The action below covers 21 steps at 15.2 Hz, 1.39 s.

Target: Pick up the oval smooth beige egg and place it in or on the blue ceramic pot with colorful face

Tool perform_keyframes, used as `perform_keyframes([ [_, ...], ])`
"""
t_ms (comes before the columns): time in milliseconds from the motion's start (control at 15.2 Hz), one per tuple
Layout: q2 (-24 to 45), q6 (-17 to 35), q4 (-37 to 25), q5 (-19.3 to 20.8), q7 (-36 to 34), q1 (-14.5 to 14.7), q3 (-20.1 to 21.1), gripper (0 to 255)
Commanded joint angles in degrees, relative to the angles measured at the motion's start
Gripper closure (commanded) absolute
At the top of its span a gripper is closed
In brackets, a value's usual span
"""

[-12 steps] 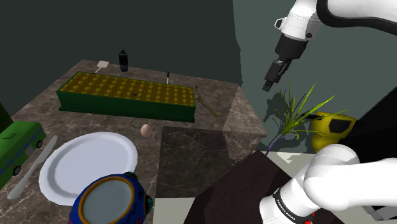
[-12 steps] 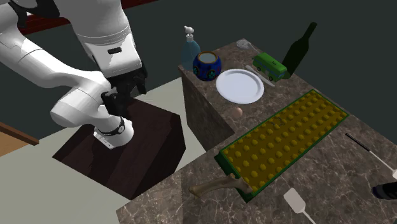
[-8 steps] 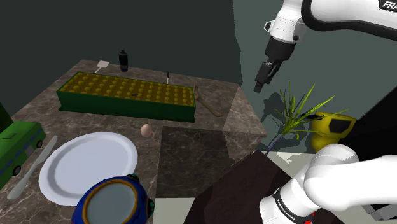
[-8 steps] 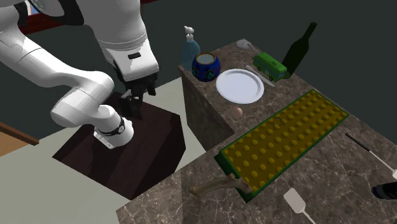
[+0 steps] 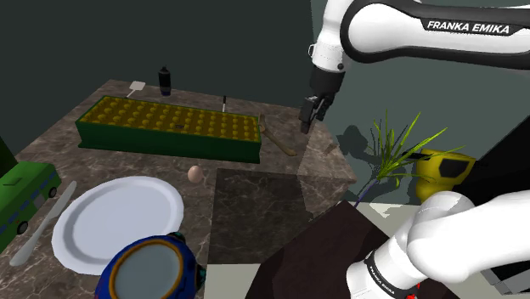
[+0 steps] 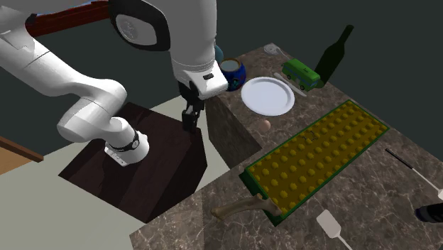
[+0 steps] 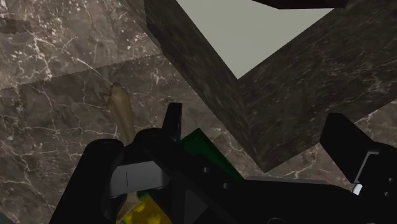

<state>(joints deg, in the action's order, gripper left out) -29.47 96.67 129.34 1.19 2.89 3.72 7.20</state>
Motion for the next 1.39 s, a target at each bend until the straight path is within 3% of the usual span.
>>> perform_keyframes([
  [0,3.69,2.2,-1.04,-0.42,-1.53,0.57,1.52,0],
  [660,23.61,10.24,-10.33,1.16,-8.06,2.72,7.25,0],
  [1320,45.59,12.68,-26.56,6.58,-14.55,6.96,10.16,0],
])
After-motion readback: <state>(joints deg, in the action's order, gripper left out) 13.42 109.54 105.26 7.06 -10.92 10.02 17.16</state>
